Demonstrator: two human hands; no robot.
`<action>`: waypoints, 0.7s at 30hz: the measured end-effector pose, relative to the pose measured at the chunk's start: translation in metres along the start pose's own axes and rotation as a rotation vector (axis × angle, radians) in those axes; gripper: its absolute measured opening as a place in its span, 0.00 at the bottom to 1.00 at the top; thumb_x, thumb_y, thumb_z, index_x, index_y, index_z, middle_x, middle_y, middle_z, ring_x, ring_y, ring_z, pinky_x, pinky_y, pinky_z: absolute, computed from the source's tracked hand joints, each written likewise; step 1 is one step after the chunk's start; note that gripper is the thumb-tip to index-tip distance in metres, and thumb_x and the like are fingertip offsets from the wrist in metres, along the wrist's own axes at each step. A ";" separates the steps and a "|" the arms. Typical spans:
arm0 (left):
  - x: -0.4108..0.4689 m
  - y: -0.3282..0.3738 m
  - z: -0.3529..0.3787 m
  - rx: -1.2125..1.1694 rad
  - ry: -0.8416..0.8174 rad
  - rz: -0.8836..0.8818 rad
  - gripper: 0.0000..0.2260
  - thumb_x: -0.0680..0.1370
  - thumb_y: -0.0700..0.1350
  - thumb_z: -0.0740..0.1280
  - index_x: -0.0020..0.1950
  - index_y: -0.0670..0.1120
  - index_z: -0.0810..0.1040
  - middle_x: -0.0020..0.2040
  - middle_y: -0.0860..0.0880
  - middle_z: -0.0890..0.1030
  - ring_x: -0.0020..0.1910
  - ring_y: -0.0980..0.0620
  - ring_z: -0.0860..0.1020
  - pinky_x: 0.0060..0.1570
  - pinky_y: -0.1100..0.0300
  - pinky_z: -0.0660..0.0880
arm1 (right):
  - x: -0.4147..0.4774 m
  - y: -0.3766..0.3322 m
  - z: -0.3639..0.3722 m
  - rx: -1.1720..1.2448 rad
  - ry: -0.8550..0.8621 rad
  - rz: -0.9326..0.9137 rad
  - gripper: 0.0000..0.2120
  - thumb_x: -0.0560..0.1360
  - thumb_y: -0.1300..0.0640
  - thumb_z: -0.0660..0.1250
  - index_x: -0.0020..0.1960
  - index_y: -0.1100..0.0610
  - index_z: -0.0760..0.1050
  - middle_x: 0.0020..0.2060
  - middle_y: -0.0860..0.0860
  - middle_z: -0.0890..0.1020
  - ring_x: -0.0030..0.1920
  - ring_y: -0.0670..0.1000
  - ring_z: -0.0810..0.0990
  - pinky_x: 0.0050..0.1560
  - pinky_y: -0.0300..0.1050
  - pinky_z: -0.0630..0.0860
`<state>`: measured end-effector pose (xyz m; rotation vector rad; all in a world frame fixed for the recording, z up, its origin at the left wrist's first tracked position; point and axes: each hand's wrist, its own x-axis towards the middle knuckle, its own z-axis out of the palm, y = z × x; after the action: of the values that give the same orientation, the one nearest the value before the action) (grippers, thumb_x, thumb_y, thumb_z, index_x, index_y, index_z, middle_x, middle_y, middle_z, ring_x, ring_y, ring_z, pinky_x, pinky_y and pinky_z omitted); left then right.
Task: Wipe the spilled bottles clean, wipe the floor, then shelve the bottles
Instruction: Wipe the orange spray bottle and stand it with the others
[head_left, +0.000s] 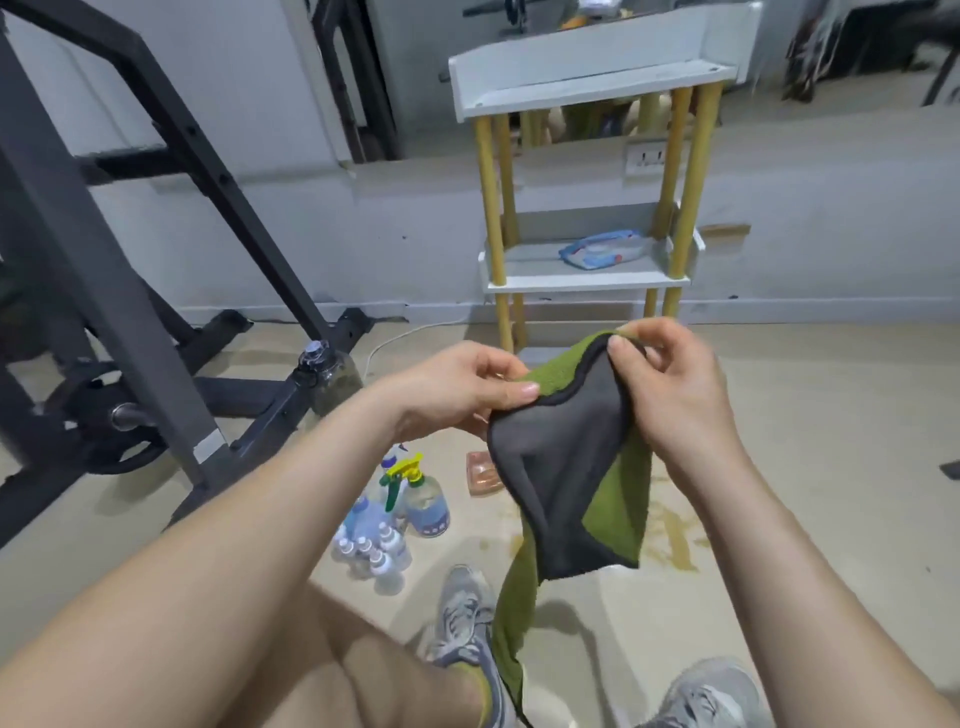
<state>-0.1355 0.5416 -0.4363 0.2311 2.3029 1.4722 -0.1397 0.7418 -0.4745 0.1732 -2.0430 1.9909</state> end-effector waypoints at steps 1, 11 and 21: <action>0.014 -0.002 0.000 0.019 -0.016 0.002 0.05 0.79 0.43 0.66 0.45 0.43 0.77 0.37 0.47 0.79 0.35 0.51 0.76 0.37 0.60 0.77 | 0.008 0.003 -0.001 -0.017 0.036 -0.035 0.05 0.78 0.59 0.68 0.46 0.51 0.77 0.39 0.45 0.81 0.41 0.40 0.79 0.45 0.37 0.73; 0.154 -0.128 -0.032 0.923 0.075 0.107 0.09 0.78 0.49 0.67 0.49 0.49 0.68 0.38 0.51 0.75 0.42 0.45 0.74 0.38 0.55 0.65 | 0.055 0.175 0.048 -0.334 -0.044 0.137 0.04 0.78 0.58 0.68 0.48 0.50 0.77 0.37 0.43 0.80 0.37 0.44 0.77 0.41 0.36 0.70; 0.247 -0.324 -0.018 1.020 -0.035 -0.242 0.24 0.71 0.40 0.65 0.67 0.47 0.67 0.58 0.45 0.76 0.58 0.42 0.76 0.50 0.50 0.77 | 0.038 0.346 0.101 -0.259 -0.409 0.844 0.14 0.78 0.59 0.67 0.34 0.56 0.72 0.28 0.50 0.72 0.28 0.47 0.68 0.36 0.43 0.64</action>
<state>-0.3440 0.4717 -0.7800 0.2272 2.7168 0.0851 -0.2846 0.6597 -0.7964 -0.4514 -2.9660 2.2039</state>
